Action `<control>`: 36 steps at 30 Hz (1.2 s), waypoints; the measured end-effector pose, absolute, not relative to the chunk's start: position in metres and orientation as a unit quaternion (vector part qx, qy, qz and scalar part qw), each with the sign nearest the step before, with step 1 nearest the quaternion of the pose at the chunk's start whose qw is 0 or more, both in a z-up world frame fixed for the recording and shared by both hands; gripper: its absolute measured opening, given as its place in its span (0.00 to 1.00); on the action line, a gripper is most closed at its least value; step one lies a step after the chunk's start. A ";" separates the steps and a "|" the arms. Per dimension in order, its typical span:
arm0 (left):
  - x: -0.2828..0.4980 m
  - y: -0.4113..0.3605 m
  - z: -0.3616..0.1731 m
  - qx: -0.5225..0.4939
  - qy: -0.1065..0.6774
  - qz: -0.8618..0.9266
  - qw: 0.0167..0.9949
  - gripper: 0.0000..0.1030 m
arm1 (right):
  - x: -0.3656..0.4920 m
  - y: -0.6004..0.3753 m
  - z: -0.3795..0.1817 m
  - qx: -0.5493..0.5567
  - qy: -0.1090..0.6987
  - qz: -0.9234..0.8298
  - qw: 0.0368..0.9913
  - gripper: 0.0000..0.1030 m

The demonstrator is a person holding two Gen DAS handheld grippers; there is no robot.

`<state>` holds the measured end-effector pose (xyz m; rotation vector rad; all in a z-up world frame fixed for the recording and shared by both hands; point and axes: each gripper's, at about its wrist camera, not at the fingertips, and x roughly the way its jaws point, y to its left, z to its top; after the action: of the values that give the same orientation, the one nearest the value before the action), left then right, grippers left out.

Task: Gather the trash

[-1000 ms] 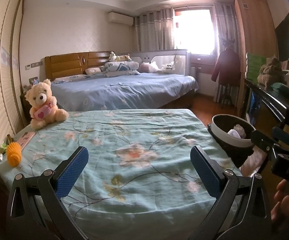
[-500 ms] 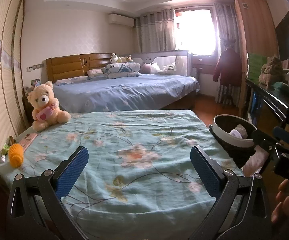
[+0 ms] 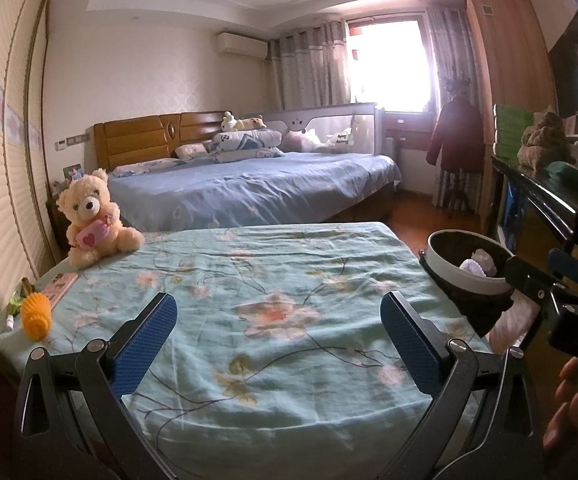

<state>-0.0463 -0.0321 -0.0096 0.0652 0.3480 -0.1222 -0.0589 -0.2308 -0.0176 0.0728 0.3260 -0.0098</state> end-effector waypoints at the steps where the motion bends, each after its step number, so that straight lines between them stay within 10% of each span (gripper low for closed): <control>1: -0.047 -0.031 -0.009 0.033 0.173 -0.060 0.983 1.00 | -0.059 -0.230 -0.017 0.036 0.162 -0.004 0.986 1.00; 36: -0.047 -0.032 -0.009 0.035 0.176 -0.066 0.982 1.00 | -0.059 -0.228 -0.014 0.036 0.162 0.001 0.986 1.00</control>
<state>-0.0469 -0.0325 -0.0094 0.0712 0.3532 -0.1325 -0.0594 -0.2284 -0.0139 0.0719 0.3253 0.0020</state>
